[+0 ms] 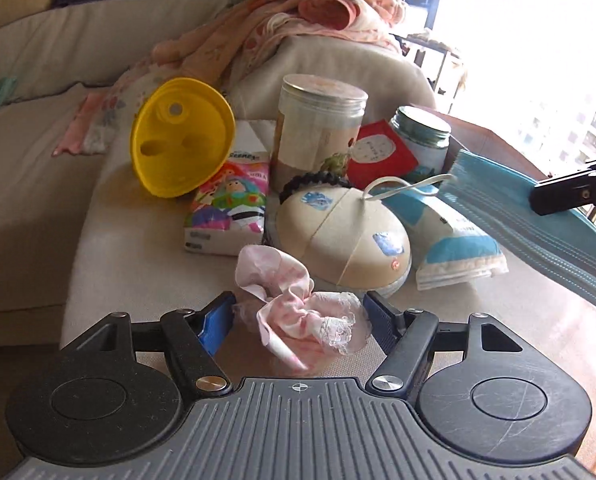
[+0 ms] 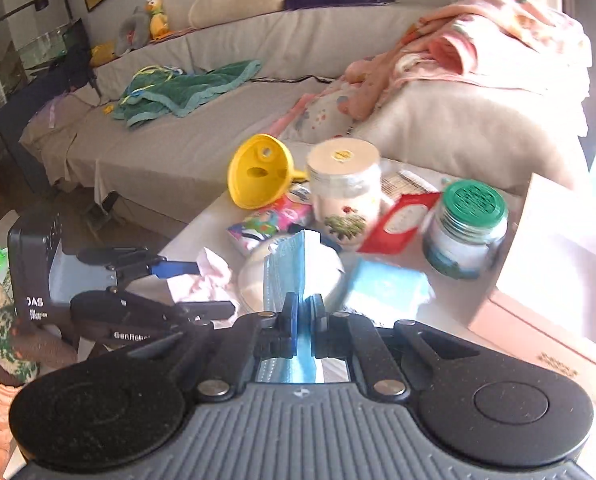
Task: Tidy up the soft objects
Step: 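Lift the blue masks with the right gripper while the left gripper grasps the pink cloth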
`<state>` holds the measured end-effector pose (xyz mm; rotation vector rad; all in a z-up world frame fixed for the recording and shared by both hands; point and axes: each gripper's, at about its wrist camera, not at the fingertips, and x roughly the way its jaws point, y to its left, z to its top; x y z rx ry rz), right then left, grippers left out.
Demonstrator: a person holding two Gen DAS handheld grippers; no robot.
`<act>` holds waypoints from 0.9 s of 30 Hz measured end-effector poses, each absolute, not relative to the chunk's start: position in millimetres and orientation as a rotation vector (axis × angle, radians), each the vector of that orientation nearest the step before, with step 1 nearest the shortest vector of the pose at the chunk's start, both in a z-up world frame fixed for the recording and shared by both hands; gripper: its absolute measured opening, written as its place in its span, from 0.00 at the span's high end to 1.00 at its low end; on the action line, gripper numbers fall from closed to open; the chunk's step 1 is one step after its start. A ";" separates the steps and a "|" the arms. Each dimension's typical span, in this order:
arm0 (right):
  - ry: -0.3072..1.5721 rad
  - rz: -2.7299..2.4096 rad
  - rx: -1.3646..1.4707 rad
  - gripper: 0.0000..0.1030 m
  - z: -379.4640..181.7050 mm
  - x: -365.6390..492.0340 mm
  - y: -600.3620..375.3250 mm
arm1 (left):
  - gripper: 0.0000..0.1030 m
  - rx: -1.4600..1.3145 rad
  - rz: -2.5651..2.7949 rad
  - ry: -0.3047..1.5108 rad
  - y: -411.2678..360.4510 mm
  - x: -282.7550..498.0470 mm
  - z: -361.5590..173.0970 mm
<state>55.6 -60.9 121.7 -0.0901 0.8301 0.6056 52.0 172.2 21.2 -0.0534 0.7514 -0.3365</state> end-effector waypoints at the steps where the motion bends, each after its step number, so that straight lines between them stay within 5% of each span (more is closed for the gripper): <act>1: 0.827 0.573 -0.088 0.95 118.7 48.1 -72.9 | 0.27 -0.045 -0.346 0.767 170.1 52.5 18.9; 3: 0.818 0.525 -0.083 0.95 114.8 36.4 -90.3 | 0.36 -0.011 -0.338 0.762 164.4 50.0 19.3; 5: 0.808 0.482 -0.066 0.95 111.1 24.8 -109.6 | 0.68 0.026 -0.336 0.754 157.6 41.4 23.7; 18: 0.657 0.320 0.043 0.95 132.5 -69.6 -221.0 | 0.70 0.111 -0.740 0.806 38.7 -33.9 78.0; 27: 0.482 0.298 0.093 0.95 195.1 -58.2 -260.9 | 0.70 0.072 -0.810 0.579 -43.7 47.7 140.4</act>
